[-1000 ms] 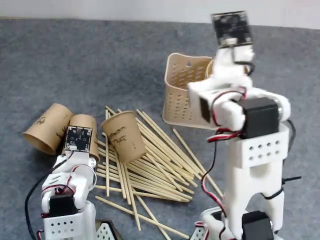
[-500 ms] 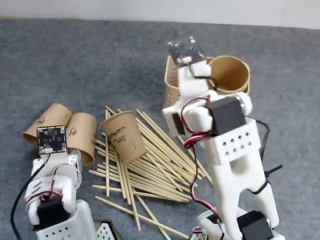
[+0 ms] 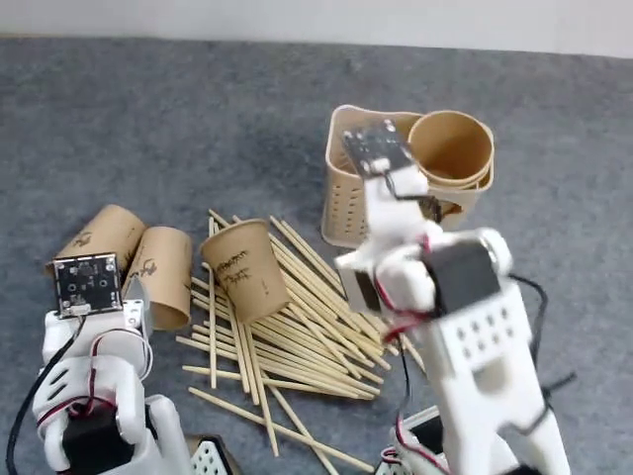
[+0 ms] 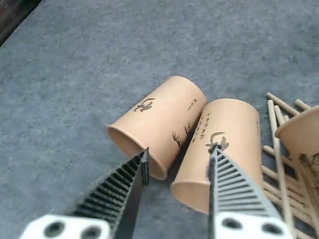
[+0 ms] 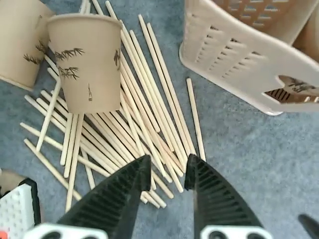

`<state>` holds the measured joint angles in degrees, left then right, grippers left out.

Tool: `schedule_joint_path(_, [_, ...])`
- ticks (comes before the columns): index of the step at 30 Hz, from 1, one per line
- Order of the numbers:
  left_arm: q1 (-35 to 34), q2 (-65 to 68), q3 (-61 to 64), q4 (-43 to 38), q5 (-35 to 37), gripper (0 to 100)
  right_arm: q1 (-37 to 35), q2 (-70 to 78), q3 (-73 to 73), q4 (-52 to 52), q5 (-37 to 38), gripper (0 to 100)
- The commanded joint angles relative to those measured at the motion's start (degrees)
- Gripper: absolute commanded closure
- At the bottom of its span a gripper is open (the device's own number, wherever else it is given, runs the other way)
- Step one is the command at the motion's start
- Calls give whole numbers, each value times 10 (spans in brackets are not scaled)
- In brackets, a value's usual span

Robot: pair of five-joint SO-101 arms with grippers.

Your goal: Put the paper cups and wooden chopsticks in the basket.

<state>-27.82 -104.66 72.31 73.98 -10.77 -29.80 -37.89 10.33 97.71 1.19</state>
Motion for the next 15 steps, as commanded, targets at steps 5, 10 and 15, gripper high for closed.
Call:
schedule_joint_path(5, [-1, 25, -87, 54, -73, 800, 57, -120, 149, -87, 1, 868])
schedule_joint_path(10, [0, 171, -189, 100, -141, 800, 134, -135, 173, -86, 29, 868])
schedule_joint_path(15, [0, 323, -295, 154, -243, 800, 204, -169, 181, -73, 48, 868])
